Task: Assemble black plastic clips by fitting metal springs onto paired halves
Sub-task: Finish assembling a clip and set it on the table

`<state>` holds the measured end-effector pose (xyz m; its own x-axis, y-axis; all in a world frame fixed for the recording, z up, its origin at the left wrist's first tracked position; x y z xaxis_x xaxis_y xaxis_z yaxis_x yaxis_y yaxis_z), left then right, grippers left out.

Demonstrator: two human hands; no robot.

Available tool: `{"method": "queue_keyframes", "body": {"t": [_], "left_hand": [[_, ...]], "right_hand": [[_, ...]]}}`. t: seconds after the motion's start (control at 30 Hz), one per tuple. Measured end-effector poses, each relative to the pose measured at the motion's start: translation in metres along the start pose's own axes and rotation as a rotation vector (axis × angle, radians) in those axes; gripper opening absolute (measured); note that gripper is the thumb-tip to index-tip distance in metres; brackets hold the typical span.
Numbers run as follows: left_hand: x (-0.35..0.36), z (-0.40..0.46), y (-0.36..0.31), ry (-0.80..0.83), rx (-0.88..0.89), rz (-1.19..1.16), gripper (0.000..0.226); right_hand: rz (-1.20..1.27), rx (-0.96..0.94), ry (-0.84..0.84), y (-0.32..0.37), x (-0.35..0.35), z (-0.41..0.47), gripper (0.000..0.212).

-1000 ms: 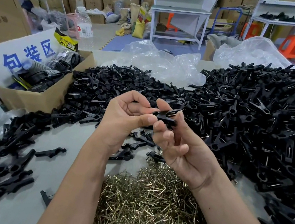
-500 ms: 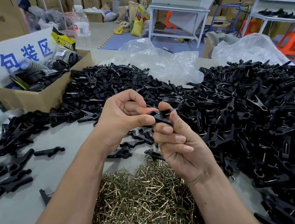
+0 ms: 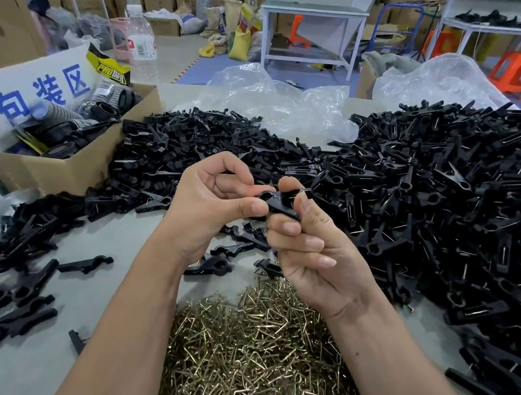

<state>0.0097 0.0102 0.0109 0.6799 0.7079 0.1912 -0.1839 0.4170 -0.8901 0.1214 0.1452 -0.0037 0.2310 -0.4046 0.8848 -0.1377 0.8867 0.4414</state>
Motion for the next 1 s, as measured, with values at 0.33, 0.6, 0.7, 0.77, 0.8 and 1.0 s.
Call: {"method": "queue_keyframes", "body": {"t": [0.33,0.6,0.7,0.77,0.8,1.0], "left_hand": [[-0.001,-0.001,-0.003,0.018,0.013,-0.051,0.030],[-0.003,-0.001,-0.007,0.082,0.009,-0.059,0.042],[-0.003,-0.001,-0.007,0.082,0.001,-0.061,0.044],[-0.005,-0.001,-0.006,0.073,0.005,-0.048,0.044],[-0.005,-0.001,-0.006,0.075,0.003,-0.042,0.043],[-0.017,-0.001,-0.002,-0.144,-0.049,0.155,0.022]], "right_hand": [[-0.037,-0.012,0.006,-0.003,0.002,0.001,0.033],[-0.063,-0.020,0.006,-0.007,0.005,0.003,0.031],[-0.044,-0.009,0.018,-0.008,0.005,0.003,0.027],[-0.032,-0.004,0.007,-0.008,0.003,0.003,0.023],[-0.037,-0.005,-0.003,-0.008,0.002,0.003,0.020],[-0.346,-0.111,-0.181,0.013,0.002,0.001,0.031]]}}
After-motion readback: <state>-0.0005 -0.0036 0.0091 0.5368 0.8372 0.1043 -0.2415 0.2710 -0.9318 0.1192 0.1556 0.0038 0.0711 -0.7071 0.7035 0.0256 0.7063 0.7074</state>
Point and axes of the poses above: each hand's wrist, its own z-axis towards the middle knuckle, its own x-axis out of the palm, y = z × x, the point moved 1 cm from there along z, towards the middle knuckle, and after that the axes turned 4 degrees about x, right-handed, at the moved point
